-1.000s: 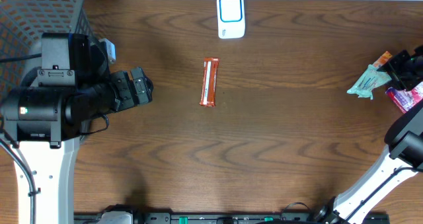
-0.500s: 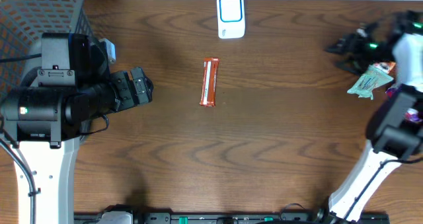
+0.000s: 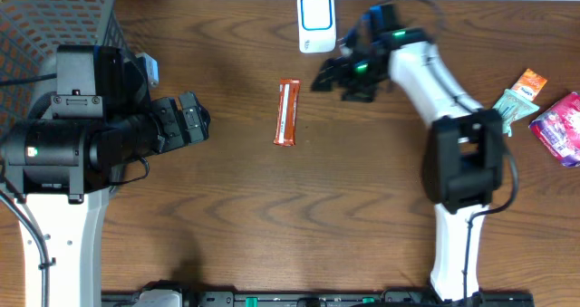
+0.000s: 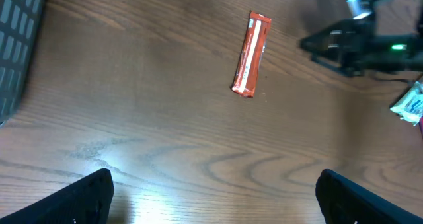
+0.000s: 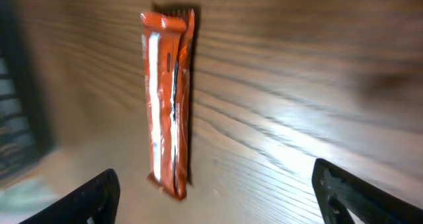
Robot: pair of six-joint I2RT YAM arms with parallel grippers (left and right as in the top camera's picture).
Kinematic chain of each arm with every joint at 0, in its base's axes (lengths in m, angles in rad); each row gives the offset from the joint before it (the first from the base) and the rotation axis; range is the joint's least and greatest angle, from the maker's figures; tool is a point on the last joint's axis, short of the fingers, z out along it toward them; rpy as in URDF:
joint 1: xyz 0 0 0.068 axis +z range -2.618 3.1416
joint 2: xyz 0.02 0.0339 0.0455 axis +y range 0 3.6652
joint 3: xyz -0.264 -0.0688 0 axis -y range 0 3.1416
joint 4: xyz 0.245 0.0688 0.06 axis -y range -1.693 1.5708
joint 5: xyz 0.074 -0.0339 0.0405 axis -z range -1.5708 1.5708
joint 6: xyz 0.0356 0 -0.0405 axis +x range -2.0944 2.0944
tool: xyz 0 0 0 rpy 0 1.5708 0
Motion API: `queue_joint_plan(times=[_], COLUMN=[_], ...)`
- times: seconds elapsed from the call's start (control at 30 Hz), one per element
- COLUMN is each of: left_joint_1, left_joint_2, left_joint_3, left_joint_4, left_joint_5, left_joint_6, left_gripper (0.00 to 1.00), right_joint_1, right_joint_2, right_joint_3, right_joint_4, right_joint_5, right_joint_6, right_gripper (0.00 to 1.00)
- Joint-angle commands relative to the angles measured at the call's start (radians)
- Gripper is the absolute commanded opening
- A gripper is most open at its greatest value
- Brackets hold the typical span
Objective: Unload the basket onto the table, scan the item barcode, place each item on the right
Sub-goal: 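Reach the right gripper left and grasp the orange-red snack bar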
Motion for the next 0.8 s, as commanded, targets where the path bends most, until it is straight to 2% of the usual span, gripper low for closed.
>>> queue_joint_plan(times=[0.0, 0.27, 0.4, 0.77], left_joint_1=[-0.003, -0.003, -0.003, -0.003], left_joint_2=[0.0, 0.0, 0.0, 0.0], left_joint_3=[0.016, 0.016, 0.016, 0.016], left_joint_4=[0.0, 0.0, 0.0, 0.0], left_joint_5=[0.004, 0.004, 0.004, 0.004], left_joint_6=[0.01, 0.01, 0.01, 0.01], left_gripper=[0.98, 0.98, 0.98, 0.98], right_joint_1=[0.107, 0.331, 0.397, 0.462], right_joint_2=[-0.032, -0.031, -0.019, 0.123], right_joint_3=[-0.006, -0.006, -0.006, -0.006], right_joint_4=[0.022, 0.13, 0.177, 0.263], right_joint_5=[0.311, 0.705, 0.867, 0.986], right_joint_6=[0.189, 0.373, 0.405, 0.405], right_gripper=[0.84, 0.67, 0.66, 0.62])
